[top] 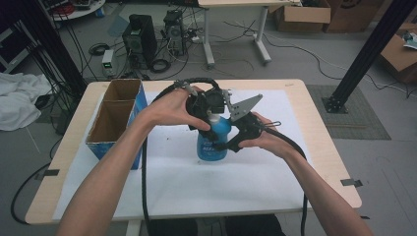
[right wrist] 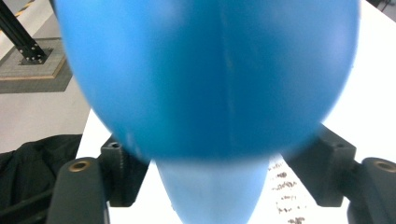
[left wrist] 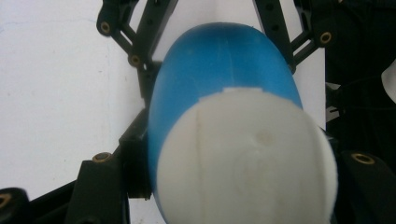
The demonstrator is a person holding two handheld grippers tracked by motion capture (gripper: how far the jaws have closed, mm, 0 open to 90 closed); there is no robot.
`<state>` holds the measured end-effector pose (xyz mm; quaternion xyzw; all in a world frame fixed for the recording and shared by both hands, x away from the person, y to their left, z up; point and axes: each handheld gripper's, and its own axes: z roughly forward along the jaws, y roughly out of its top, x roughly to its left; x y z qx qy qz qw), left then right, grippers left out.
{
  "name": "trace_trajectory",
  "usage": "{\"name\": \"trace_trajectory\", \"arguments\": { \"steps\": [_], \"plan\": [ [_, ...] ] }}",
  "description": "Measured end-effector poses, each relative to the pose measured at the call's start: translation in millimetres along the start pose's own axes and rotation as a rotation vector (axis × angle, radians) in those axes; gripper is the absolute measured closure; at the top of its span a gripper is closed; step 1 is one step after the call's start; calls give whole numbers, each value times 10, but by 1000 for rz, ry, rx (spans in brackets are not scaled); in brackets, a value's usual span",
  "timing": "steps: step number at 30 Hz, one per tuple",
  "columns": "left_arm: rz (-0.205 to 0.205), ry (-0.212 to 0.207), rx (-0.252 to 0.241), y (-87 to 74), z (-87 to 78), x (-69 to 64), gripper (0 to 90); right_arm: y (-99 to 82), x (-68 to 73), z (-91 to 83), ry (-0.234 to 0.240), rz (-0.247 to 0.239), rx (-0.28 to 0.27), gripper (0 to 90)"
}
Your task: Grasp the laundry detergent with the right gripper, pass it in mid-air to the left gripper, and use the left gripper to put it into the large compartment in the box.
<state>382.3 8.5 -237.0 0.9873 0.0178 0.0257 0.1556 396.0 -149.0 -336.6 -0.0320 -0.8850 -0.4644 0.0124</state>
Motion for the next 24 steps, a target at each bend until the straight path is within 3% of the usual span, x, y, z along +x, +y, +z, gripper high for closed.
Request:
{"name": "trace_trajectory", "arguments": {
  "steps": [3,9,14,18,24],
  "plan": [
    [-10,1,1,-13,-33,-1,381,-9,-8,-39,-15,19,19,149],
    [-54,13,-1,-37,-143,26,381,-30,12,-129,-56,11,113,148],
    [-141,41,27,-66,-260,54,381,-59,10,-218,-87,40,156,149],
    [-204,68,44,-111,-363,86,381,-91,-1,-283,-138,52,203,148],
    [-310,92,67,-194,-521,130,381,-162,33,-290,-182,41,337,153]
  ]
}}
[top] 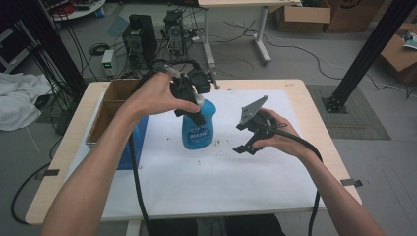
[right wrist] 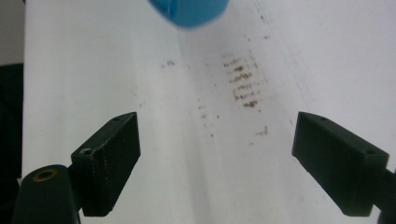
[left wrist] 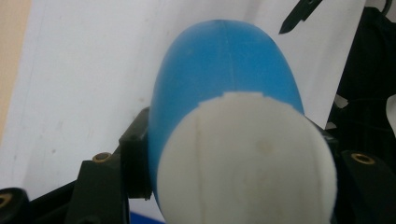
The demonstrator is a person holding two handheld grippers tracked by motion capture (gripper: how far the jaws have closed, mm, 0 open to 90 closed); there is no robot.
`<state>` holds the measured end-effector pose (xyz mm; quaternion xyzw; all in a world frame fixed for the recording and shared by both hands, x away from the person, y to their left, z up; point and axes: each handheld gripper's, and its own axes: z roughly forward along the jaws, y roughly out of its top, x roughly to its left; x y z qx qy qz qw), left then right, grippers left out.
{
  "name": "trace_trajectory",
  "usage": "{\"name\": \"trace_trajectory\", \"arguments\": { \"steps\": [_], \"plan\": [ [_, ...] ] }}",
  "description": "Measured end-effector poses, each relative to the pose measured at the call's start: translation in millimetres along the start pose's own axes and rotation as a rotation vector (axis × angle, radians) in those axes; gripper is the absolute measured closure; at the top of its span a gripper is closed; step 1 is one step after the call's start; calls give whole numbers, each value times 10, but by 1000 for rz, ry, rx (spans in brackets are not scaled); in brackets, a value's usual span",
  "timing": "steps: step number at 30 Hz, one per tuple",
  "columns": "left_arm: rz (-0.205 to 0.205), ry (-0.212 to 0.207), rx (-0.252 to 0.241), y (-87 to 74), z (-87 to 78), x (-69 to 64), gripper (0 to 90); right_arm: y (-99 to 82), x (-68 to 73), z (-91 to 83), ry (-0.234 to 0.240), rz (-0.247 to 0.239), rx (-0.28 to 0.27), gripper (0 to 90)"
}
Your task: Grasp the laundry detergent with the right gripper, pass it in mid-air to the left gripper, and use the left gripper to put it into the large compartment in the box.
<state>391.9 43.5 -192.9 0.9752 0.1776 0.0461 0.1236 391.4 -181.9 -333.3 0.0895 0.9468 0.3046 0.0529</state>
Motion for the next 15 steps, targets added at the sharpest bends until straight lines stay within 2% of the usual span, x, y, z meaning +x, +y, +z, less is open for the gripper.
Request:
{"name": "trace_trajectory", "arguments": {
  "steps": [5,9,15],
  "plan": [
    [-85,32,11,-56,-169,74,381,-35,3,-20,-38,5,44,153],
    [-184,47,6,-112,-336,131,382,-51,-13,-49,-49,18,60,157],
    [-328,67,10,-231,-551,211,382,-83,-56,-72,-91,54,104,162]
  ]
}}
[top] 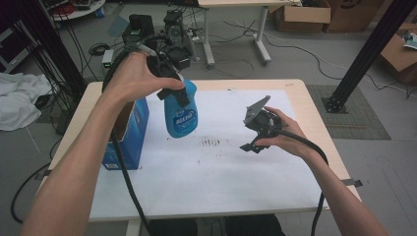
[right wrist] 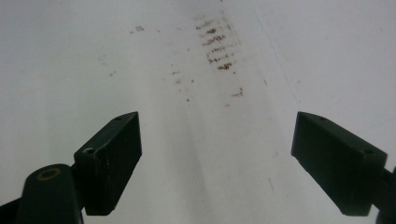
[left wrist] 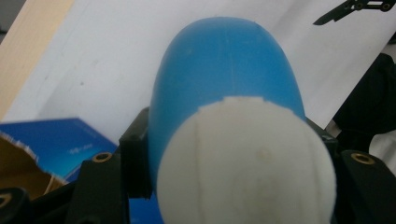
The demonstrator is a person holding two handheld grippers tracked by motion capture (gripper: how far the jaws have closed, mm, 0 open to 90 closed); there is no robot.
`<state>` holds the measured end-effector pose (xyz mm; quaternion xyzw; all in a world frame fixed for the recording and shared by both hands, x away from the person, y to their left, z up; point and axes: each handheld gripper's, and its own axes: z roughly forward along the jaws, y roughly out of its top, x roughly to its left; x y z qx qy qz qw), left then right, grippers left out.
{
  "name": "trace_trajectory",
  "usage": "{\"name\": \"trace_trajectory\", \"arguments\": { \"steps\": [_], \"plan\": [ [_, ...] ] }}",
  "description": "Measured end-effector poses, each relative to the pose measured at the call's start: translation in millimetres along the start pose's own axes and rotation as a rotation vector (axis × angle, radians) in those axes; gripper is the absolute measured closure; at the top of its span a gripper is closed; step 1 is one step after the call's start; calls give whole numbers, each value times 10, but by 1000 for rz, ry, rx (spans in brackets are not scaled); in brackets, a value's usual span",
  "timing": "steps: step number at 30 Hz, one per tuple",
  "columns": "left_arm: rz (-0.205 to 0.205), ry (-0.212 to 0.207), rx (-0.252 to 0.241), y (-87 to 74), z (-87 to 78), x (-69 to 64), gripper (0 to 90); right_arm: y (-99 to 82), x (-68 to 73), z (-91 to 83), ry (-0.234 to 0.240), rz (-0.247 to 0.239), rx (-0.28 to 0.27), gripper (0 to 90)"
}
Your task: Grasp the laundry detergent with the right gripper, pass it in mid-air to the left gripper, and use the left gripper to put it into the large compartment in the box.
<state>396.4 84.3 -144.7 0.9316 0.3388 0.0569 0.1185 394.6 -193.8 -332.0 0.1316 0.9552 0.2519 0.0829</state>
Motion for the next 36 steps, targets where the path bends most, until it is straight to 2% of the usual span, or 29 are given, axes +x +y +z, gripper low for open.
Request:
{"name": "trace_trajectory", "arguments": {
  "steps": [3,5,6,10,17,24,31,36],
  "plan": [
    [-90,12,3,-63,-85,95,382,-19,-20,-2,-4,15,21,165],
    [-128,23,0,-114,-137,158,382,-27,-32,0,-9,28,41,168],
    [-165,32,-17,-142,-164,188,382,-29,-38,1,-11,31,51,168],
    [-233,52,-2,-244,-262,312,383,-38,-44,-7,-23,37,72,177],
    [-406,71,-19,-433,-380,568,383,-32,-50,-45,-45,62,86,179],
    [-500,128,9,-620,-435,761,382,-43,-89,-84,-76,97,102,178],
    [-595,173,-3,-815,-535,929,382,-66,-83,-111,-65,95,114,170],
    [-672,182,-7,-946,-545,1036,383,-67,-80,-127,-67,102,107,169]
  ]
}}
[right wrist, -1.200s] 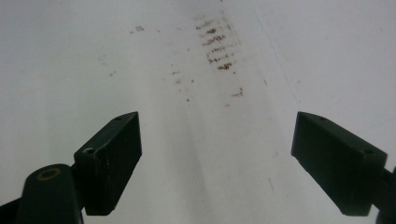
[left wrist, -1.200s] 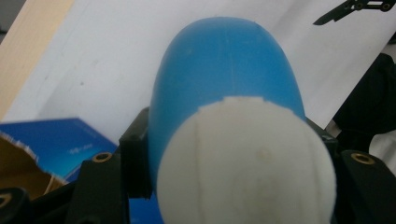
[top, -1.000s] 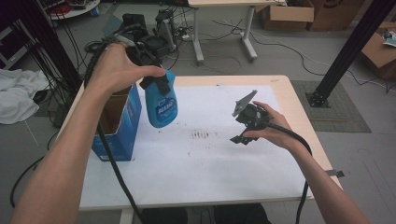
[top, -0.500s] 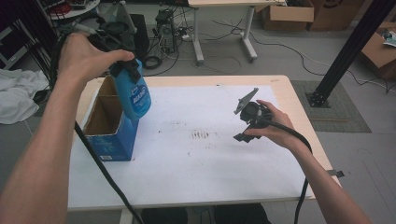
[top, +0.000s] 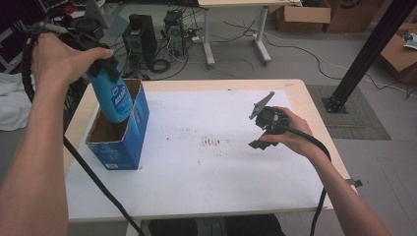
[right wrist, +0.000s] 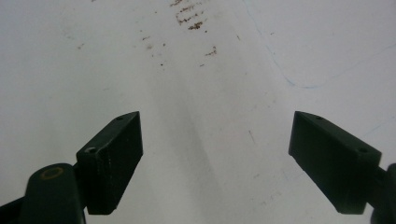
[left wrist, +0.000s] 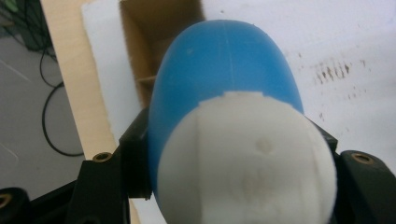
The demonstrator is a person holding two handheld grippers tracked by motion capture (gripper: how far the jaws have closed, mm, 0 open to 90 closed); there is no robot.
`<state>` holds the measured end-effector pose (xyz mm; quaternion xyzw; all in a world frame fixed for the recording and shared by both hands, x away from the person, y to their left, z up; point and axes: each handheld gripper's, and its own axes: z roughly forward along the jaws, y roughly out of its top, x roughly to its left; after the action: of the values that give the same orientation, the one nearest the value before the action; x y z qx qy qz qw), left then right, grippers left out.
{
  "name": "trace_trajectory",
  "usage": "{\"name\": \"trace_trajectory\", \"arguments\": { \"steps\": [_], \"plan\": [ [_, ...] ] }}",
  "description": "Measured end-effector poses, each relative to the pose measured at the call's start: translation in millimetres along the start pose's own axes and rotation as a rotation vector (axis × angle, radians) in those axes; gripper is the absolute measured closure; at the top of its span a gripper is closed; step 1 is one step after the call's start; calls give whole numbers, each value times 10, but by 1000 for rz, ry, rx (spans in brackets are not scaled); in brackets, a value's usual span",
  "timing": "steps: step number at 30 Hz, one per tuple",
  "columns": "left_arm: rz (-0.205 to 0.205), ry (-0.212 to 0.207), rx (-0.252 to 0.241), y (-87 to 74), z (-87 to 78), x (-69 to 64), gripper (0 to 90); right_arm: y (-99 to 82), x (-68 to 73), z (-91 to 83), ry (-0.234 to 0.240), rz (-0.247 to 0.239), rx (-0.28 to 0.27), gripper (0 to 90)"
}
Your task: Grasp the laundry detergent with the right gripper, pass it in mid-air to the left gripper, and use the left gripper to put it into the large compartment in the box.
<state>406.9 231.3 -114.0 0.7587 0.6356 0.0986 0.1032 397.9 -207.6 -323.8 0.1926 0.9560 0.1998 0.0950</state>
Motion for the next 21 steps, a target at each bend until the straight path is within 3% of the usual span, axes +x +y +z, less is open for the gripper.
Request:
{"name": "trace_trajectory", "arguments": {
  "steps": [10,21],
  "plan": [
    [-76,73,37,-71,211,134,383,28,24,-31,0,-17,0,173],
    [-121,53,48,-153,539,194,383,9,47,4,6,-15,10,174]
  ]
}}
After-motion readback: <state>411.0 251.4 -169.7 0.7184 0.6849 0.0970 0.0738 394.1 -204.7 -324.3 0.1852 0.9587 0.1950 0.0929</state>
